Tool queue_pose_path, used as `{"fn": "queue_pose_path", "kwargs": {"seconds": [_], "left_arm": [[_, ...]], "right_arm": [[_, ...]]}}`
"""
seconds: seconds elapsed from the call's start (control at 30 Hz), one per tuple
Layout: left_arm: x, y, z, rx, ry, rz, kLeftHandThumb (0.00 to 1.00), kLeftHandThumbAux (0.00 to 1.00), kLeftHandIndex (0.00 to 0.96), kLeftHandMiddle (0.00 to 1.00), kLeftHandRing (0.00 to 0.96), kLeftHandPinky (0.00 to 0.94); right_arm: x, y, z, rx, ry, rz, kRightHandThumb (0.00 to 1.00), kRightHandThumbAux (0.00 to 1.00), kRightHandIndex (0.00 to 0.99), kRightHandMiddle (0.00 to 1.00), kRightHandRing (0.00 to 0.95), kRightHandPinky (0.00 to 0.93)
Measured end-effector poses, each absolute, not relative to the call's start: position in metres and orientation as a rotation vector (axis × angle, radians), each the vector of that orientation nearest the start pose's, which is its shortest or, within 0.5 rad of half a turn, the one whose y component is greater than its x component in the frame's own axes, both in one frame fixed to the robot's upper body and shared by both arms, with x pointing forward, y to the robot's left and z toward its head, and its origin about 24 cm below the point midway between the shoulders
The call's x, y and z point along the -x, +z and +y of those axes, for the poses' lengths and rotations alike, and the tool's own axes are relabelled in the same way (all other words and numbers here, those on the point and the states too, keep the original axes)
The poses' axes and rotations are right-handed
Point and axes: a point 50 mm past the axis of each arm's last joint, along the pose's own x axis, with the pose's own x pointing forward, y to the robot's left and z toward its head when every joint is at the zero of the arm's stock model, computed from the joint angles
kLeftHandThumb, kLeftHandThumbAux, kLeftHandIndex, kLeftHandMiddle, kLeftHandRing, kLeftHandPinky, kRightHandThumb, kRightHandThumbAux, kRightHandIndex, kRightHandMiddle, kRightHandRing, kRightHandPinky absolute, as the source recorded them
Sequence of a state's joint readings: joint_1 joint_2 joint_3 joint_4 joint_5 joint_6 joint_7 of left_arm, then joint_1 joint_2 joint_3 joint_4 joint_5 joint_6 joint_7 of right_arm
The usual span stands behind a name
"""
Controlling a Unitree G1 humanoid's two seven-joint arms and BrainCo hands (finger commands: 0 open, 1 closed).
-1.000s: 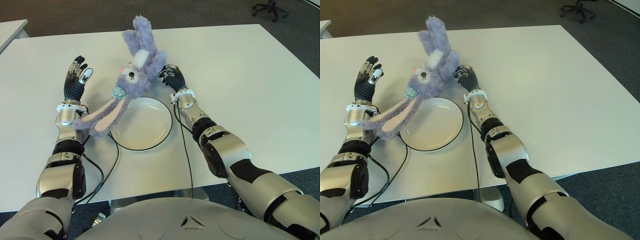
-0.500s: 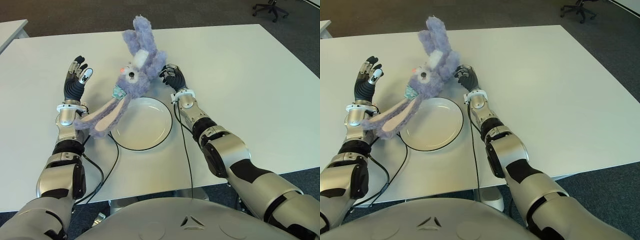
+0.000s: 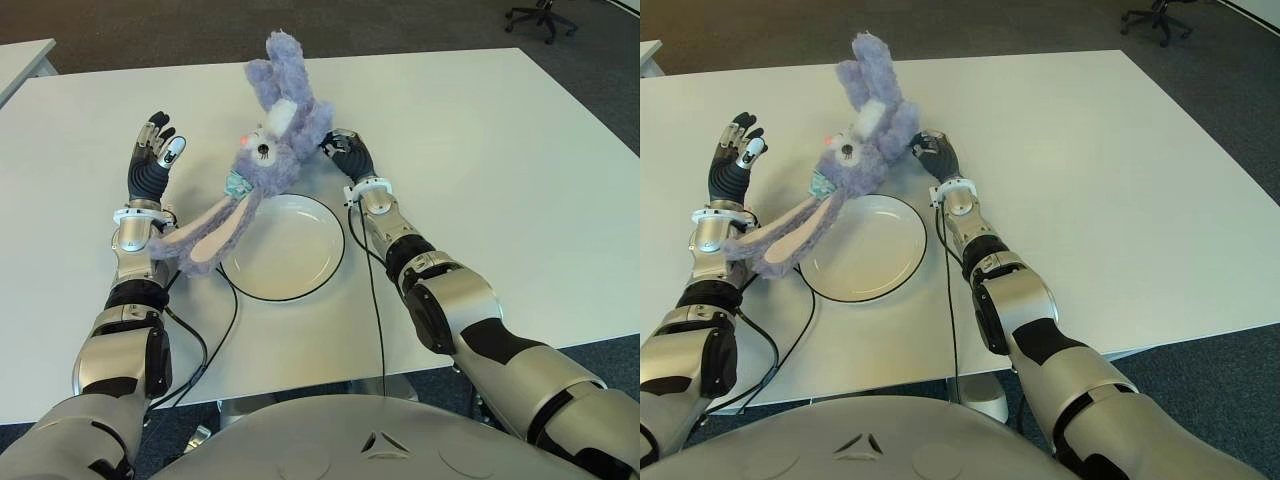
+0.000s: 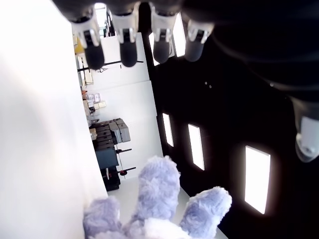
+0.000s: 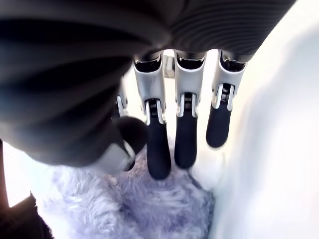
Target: Put the doll into the plate.
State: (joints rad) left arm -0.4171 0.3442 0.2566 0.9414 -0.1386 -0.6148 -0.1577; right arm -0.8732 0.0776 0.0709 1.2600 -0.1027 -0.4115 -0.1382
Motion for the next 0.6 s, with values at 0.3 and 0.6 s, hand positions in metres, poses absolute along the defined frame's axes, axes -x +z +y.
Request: {"fn": "queue_pose_path", "kwargs": {"seconds": [0.3,0.6], "left_arm": [[-0.3007,0.0366,0.2753,-0.138,0.16,-0.146,0.0,0.443,0.0,0.07,0.087,0.115],[-0.3007,0.0366,0.2753,-0.138,0.161,-0.146,0.0,0.448,0.0,0.075,0.093,0.123]], "right_arm": [[-0.3667,0.059,-0.0501,0.208,0.248,-0.018,0.516,0.524,0.103,0.147,0.15,0.166],[-0.3661,0.0588,-0.0483,0.223,0.26,-0.02,0.511,0.491,0.072,0.099,0.107,0.138]]}}
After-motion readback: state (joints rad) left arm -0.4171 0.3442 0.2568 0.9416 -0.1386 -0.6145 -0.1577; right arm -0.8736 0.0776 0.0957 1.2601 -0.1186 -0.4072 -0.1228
